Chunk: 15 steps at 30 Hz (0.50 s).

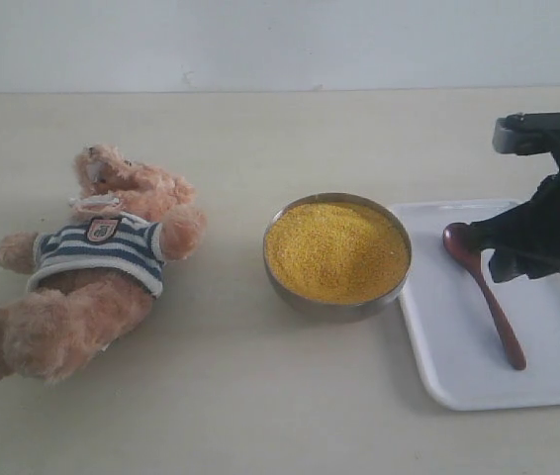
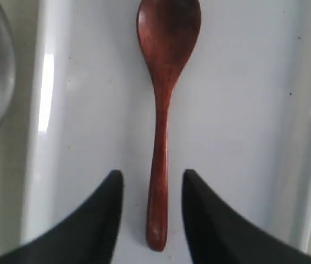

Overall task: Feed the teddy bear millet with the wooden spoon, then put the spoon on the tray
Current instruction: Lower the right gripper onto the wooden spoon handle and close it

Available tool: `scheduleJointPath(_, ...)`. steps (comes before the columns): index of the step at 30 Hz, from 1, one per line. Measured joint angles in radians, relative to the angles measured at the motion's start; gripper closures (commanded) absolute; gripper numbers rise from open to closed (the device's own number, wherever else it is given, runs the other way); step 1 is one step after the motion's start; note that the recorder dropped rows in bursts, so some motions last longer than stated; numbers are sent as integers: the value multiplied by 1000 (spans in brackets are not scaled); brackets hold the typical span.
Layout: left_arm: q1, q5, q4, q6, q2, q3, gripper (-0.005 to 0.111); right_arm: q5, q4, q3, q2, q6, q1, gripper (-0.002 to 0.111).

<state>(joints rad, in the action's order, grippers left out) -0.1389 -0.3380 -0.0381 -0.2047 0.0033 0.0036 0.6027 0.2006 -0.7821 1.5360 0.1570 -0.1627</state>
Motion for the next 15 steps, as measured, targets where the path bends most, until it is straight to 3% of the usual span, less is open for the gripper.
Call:
scheduleJointPath(6,0,0,0,0,0,0,103,-34,0,-3,103,-3,0,68)
scheduleJointPath(15,0,0,0,0,0,0,103,-50,30,-3,165,-5,0,68)
